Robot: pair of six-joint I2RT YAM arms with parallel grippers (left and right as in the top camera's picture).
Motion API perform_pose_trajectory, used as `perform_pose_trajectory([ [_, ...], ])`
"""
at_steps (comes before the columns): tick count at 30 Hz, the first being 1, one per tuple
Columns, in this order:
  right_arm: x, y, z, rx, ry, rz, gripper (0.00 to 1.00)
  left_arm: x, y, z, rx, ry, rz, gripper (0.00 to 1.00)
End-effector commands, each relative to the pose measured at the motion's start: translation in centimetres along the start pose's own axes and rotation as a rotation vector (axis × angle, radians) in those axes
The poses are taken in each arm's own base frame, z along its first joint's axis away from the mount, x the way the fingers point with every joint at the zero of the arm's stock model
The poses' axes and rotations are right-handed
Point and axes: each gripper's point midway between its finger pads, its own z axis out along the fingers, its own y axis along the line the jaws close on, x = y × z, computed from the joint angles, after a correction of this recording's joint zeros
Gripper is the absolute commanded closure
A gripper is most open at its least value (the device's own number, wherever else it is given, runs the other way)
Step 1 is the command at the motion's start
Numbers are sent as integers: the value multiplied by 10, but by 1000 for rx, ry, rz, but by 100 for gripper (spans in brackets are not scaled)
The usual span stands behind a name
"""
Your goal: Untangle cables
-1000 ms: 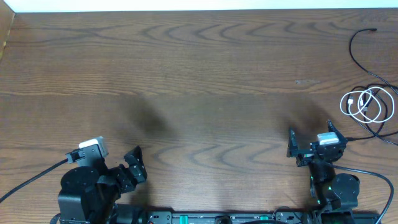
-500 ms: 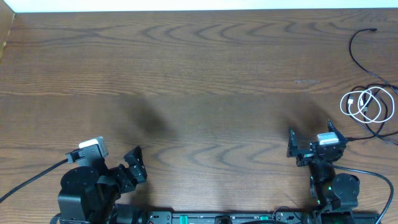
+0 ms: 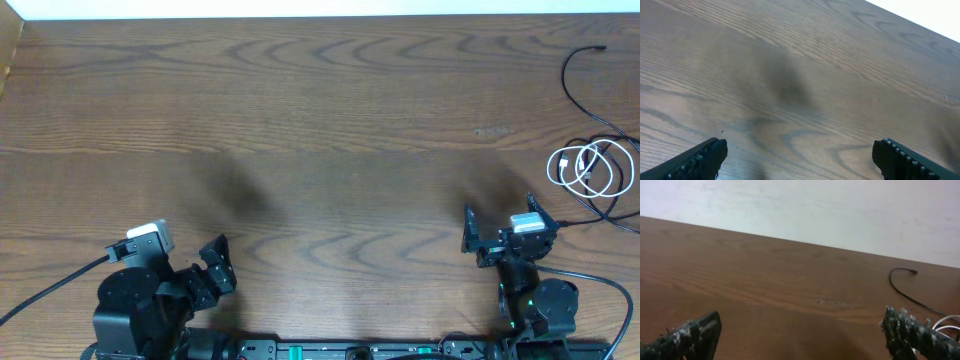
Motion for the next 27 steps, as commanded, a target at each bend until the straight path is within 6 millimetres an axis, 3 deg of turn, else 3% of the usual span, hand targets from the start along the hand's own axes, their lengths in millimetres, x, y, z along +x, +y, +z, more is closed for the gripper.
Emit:
perform_pose_trajectory([
  [1,1,-4,0,19,2,-13,1,1,2,1,-11,0,-5,2],
  [11,1,-4,0,19,2,-13,1,0,8,-7,-21,-48,-2,2],
  [16,1,-4,0,19,2,-13,1,17,21,-12,-21,-131,-23,2],
  [20,1,-4,0,19,2,-13,1,31,35,2,-33,-219,-36,2],
  [27,1,-4,0,19,2,-13,1,17,46,33,-86,-331,-26,2],
])
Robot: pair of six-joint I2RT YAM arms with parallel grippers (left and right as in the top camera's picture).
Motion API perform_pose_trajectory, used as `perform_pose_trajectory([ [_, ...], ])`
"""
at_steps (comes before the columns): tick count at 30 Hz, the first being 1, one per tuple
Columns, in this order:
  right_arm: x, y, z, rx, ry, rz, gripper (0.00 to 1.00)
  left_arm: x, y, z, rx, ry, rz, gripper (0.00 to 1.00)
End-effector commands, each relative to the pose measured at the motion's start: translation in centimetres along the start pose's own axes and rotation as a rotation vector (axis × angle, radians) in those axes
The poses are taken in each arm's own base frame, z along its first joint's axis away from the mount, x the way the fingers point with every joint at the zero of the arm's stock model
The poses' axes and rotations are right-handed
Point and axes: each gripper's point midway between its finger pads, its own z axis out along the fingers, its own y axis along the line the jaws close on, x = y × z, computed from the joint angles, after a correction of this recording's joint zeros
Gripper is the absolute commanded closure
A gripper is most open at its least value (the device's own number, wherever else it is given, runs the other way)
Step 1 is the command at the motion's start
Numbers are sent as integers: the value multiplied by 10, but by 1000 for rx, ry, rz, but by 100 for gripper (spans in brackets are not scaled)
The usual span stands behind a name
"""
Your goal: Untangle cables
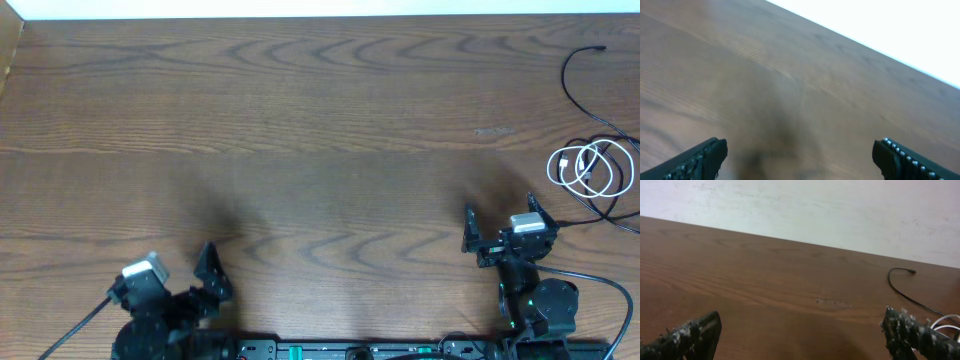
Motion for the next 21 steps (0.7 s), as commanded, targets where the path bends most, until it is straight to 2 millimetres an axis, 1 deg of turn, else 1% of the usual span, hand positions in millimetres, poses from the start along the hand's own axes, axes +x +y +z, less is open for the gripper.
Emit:
perform_pose_trajectory([
  [1,1,-3,0,16,2,-11,1,-1,8,19,-46,-46,48,2],
  [9,1,-3,0,16,2,-11,1,-4,2,60,-9,-167,163,2],
  [15,1,-3,0,16,2,-11,1,5,-1,89,26,-254,196,2],
  [18,1,-3,0,16,2,-11,1,9,-4,99,57,-302,198,2],
  [21,1,-3,0,16,2,-11,1,7,-13,100,107,-341,243,2],
])
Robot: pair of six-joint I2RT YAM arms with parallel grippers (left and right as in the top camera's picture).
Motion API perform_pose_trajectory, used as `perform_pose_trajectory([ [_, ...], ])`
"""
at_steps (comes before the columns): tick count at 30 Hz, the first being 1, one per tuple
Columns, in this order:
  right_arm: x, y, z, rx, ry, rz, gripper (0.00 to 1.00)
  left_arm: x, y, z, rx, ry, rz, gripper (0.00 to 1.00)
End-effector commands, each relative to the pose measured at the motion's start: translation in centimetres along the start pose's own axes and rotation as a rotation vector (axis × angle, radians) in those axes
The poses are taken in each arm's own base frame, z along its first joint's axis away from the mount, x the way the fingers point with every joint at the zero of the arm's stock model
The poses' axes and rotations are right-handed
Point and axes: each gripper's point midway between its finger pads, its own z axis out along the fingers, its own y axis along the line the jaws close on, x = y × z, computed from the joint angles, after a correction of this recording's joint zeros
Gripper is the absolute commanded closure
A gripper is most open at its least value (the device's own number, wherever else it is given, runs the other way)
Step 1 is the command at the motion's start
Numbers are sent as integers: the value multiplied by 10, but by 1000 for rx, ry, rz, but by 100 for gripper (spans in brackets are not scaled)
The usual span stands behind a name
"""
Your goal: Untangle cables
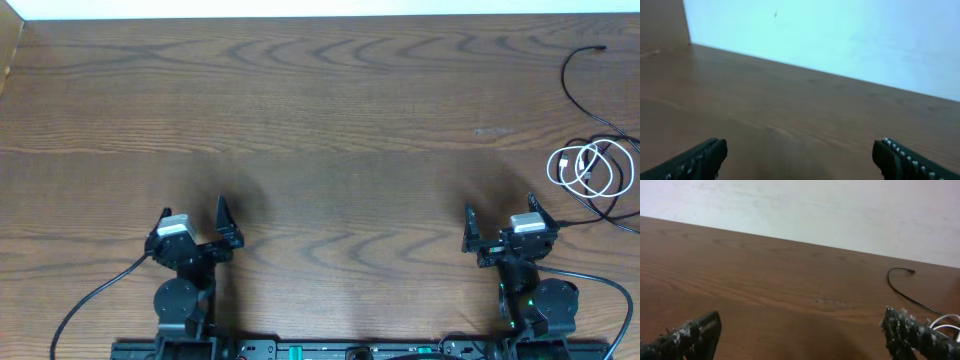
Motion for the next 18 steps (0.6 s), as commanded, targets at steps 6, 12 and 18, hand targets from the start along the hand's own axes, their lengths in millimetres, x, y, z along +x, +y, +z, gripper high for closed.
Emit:
perform_pose_trajectory([
  [6,1,-3,0,13,1,-10,1,4,-18,0,109,-12,208,2],
  [12,1,-3,0,13,1,-10,1,27,-19,-1,134,82,259,2],
  [18,1,-3,0,13,1,-10,1,28,-20,-1,139,82,261,2],
])
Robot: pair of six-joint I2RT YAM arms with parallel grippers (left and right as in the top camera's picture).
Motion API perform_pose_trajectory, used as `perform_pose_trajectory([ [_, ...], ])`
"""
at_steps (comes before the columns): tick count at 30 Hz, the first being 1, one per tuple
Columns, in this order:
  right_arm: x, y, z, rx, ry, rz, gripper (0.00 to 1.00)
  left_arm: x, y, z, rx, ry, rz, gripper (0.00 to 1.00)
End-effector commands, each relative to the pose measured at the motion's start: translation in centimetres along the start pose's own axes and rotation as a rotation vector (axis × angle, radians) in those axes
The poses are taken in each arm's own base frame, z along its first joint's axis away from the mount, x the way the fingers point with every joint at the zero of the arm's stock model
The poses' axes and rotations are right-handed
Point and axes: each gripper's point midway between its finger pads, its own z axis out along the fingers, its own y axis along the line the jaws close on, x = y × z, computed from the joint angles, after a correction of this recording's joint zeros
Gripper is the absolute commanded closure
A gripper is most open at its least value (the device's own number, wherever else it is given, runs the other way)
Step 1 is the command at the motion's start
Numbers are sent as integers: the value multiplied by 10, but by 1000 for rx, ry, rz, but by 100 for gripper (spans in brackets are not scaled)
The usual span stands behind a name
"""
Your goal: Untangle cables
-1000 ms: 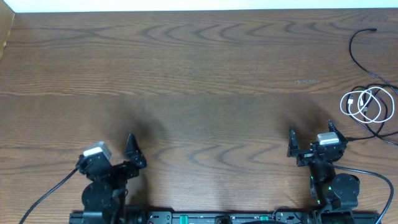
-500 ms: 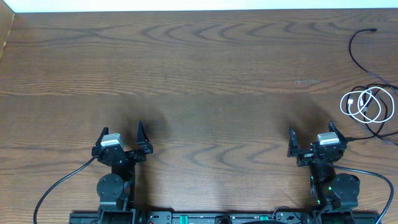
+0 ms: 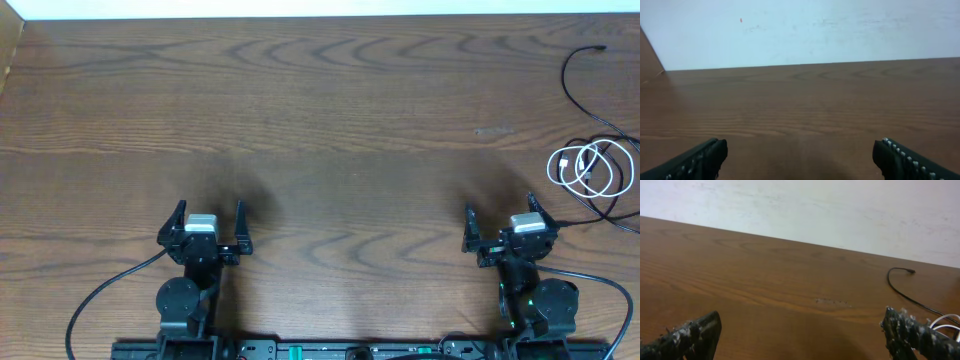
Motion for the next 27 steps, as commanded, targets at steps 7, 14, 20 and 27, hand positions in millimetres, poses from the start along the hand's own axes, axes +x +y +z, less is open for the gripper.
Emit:
perform_pose_trajectory([
  [7,1,-3,0,13,1,-10,1,16,-1,1,4,47,13,2],
  [14,1,-3,0,13,1,-10,1,16,-1,1,4,47,12,2],
  [20,1,-3,0,13,1,-11,1,16,-1,1,4,47,12,2],
  [27,1,-3,0,13,1,-10,1,16,-1,1,4,48,12,2],
])
